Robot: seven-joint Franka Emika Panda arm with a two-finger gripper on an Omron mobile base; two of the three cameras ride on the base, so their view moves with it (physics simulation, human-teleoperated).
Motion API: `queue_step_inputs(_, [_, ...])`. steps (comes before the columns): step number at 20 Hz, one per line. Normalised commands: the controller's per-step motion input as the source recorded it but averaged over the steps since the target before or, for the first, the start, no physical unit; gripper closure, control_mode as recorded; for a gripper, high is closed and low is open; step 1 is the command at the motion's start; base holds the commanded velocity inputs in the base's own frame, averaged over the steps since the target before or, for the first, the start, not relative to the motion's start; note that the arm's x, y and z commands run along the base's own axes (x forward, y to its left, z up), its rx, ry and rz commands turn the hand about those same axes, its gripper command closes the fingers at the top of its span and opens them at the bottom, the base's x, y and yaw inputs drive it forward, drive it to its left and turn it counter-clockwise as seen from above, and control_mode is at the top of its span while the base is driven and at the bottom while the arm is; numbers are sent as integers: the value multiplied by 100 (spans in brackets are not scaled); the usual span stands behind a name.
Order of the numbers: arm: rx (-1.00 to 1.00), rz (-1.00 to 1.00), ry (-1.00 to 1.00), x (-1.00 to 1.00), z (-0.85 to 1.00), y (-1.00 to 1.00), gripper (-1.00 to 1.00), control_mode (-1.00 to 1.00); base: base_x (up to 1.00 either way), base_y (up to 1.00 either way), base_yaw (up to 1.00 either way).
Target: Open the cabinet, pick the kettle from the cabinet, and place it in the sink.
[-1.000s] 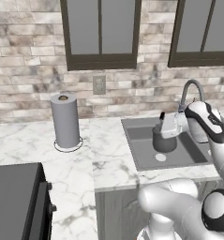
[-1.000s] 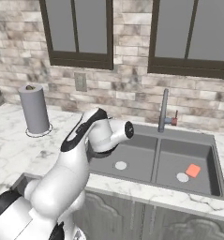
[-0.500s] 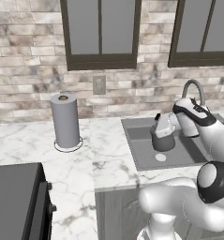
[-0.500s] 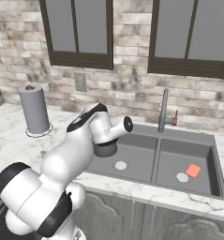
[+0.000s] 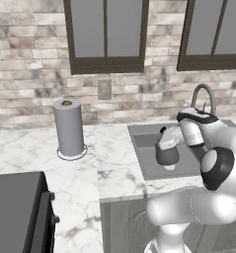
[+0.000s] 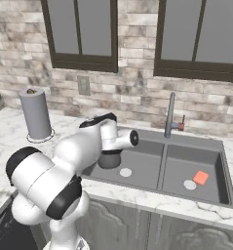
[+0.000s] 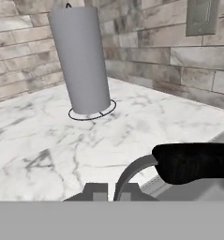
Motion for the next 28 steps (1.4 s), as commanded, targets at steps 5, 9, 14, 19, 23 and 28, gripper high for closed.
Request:
queue_step_inputs(5, [9,0,-6,29,-33,-1,100,-100,0,0,0])
queue_step_inputs(9, [3,0,-13,27,-31,0,100,-100,0,0,0])
queue_step_inputs(14, [0,0,-11,30,-25,0,100,-100,0,0,0])
queue_step_inputs(19, [-4,0,-1,33,-21,0,100,-100,0,0,0])
queue_step_inputs(23, [-6,0,0,34,-20,-2,100,-100,0,0,0])
queue_step_inputs(28, [-4,0,0,33,-21,-5,100,-100,0,0,0])
